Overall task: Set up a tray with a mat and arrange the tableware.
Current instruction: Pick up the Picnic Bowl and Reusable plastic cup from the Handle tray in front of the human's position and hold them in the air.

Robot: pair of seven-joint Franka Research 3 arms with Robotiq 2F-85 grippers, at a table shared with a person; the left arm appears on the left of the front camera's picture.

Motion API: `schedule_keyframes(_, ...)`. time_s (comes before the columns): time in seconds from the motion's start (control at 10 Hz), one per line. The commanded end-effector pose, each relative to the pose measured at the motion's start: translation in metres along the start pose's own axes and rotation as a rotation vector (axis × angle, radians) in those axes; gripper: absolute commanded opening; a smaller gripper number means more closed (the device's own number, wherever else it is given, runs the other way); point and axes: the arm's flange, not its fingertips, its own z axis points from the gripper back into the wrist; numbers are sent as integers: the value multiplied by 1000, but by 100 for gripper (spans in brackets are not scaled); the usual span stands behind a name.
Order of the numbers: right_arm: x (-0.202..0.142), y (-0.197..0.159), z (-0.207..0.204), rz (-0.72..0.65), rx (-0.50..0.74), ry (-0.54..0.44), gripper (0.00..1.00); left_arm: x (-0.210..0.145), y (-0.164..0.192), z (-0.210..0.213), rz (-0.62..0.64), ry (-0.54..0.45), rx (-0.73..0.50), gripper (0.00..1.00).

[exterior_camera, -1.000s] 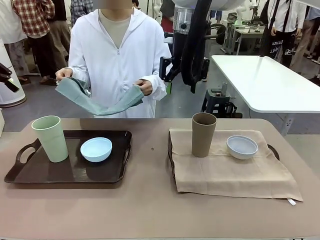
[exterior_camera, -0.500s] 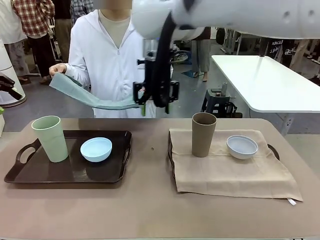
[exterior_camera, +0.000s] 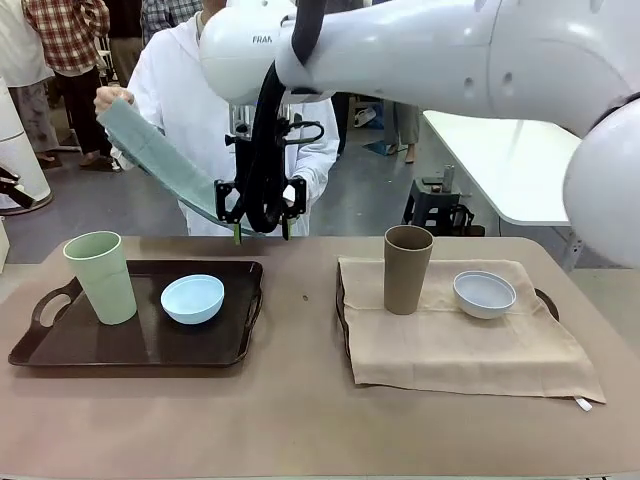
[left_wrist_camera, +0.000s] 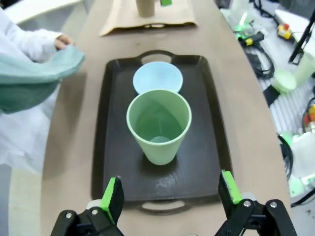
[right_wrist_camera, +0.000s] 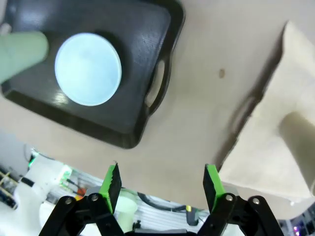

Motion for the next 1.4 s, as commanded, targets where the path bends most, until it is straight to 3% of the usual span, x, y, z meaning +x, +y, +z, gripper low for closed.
schedule_keyframes(0.0,14,6,-7,-73,-19,-29,86,-2,8,-7,7,-31,-30,100)
schedule_keyframes(0.6,8,1,-14,-30,9,-3,86,-3,3,-8,5,-8,-21,100)
schedule_keyframes(0.8,17,32,-51,-253,-26,-89,86,-8,11,-12,71,-29,-6,100)
schedule_keyframes(1.1,23,45,-78,-274,19,-90,86,-9,13,-14,108,-26,13,100)
schedule_keyframes(1.3,25,53,-91,-339,-7,-163,86,-14,19,-20,125,-65,43,100)
